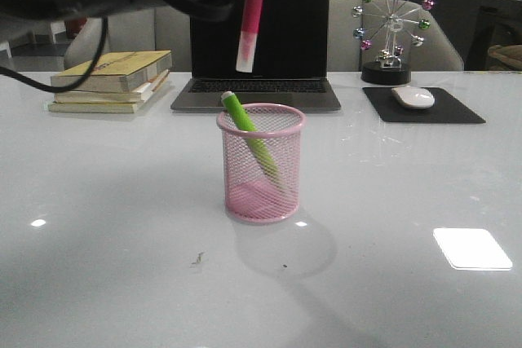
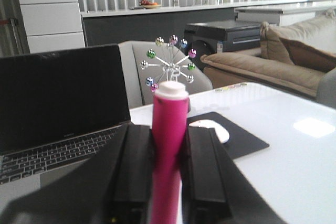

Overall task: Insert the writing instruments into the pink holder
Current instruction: 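Lift the pink marker and carry it over the pink holder, then drop the pink marker into the holder and open the left gripper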

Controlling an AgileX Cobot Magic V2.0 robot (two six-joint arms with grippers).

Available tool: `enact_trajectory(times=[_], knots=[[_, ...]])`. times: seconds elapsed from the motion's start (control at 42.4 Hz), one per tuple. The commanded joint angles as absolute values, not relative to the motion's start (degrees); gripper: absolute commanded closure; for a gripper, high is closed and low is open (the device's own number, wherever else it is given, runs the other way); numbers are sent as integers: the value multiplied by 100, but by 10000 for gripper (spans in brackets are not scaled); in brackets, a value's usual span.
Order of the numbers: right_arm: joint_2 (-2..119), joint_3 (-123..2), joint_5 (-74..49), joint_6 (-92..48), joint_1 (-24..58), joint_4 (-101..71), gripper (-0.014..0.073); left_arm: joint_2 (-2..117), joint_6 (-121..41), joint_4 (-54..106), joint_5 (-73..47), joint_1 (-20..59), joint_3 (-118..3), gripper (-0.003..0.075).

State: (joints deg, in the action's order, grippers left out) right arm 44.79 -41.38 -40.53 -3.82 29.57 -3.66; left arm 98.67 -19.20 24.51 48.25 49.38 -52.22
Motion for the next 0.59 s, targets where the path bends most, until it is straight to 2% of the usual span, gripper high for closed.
enact_trajectory(times=[0.0,0.354,0.472,0.567], knots=[[4427,-4307,-3676,-404,2913,-358,148,9940,-1919,2395,5368,4984,-5527,629],[4427,-4307,-3676,-404,2913,-358,148,10537,-1919,2360,5393,4984,-5577,617],[4427,-4307,-3676,-404,2913,-358,148,10537,-1919,2287,5393,4984,-5577,518],[4427,-4307,-3676,-404,2913,-358,148,10537,-1919,2035,5441,4984,-5580,395]])
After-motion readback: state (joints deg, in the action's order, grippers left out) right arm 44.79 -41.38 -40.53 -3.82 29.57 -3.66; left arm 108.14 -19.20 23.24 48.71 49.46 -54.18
